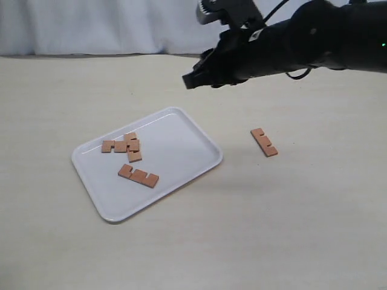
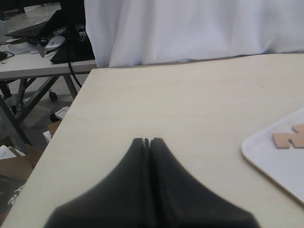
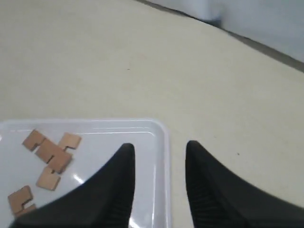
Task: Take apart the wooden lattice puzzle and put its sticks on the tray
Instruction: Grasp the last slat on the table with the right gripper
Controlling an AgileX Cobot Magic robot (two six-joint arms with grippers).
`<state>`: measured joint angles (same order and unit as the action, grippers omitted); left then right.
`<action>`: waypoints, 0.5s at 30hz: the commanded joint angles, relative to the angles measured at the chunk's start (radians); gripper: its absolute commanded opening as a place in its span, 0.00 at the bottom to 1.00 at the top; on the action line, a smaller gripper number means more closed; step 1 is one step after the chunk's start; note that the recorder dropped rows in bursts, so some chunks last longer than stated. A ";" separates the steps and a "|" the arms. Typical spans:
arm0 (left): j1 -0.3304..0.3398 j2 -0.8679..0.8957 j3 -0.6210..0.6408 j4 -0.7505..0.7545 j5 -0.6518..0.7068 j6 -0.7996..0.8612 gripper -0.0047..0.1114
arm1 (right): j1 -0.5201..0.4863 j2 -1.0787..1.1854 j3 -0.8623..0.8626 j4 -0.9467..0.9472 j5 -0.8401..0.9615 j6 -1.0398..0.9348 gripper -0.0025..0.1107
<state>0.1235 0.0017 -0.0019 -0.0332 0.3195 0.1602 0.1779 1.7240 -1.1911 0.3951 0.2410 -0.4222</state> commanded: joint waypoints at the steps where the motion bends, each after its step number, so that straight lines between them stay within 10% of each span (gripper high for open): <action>1: -0.001 -0.002 0.002 -0.005 -0.011 -0.001 0.04 | -0.110 0.069 -0.013 -0.008 0.095 0.129 0.31; 6: -0.001 -0.002 0.002 -0.005 -0.011 -0.001 0.04 | -0.190 0.264 -0.148 -0.142 0.430 0.236 0.31; 15: -0.001 -0.002 0.002 -0.005 -0.011 -0.001 0.04 | -0.190 0.300 -0.181 -0.435 0.446 0.422 0.47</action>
<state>0.1235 0.0017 -0.0019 -0.0332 0.3195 0.1602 -0.0067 2.0145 -1.3650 0.0341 0.6803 -0.0820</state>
